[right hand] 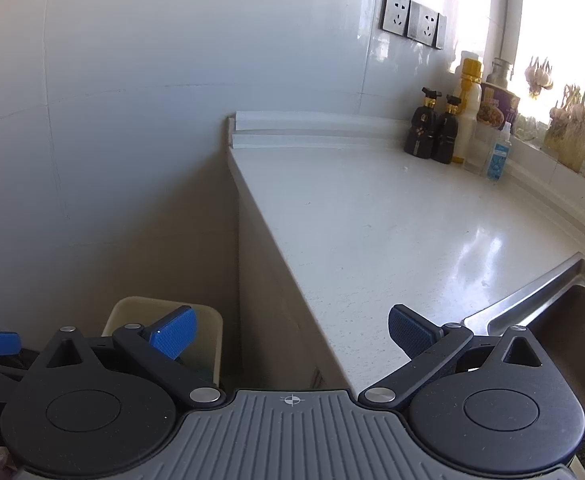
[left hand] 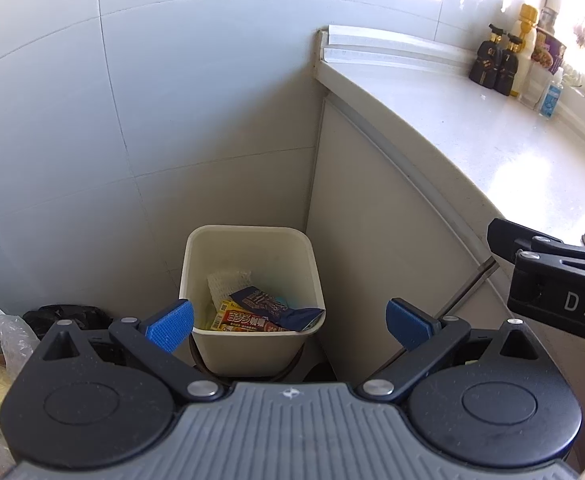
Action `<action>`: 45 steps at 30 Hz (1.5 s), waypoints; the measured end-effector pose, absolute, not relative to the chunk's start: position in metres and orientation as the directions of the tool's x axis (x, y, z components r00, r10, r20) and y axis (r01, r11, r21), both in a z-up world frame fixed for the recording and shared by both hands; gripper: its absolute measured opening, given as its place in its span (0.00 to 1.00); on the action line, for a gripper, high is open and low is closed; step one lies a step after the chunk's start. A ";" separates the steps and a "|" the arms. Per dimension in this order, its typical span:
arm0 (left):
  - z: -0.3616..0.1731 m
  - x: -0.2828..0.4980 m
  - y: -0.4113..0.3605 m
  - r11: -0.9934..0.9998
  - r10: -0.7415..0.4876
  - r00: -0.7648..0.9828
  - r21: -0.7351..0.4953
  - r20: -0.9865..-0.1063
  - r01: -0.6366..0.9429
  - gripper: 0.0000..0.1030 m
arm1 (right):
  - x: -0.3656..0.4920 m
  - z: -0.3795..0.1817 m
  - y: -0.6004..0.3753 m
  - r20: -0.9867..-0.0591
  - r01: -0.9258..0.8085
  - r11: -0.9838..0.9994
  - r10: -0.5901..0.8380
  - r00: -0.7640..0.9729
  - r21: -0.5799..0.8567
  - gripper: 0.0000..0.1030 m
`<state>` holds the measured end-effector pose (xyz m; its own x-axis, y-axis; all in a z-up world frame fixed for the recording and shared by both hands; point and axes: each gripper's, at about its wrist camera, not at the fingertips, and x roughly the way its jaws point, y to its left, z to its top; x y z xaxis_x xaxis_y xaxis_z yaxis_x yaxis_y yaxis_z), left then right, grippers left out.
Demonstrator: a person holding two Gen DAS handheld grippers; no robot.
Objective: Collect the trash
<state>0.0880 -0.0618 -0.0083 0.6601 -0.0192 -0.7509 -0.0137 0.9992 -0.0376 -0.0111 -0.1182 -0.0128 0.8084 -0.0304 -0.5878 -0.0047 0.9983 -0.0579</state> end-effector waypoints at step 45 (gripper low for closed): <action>-0.024 0.090 -0.055 1.000 0.019 0.609 0.005 -0.793 -0.025 1.00 | -0.006 -0.026 -0.108 -0.698 -0.088 0.993 0.011 0.716 -0.076 1.00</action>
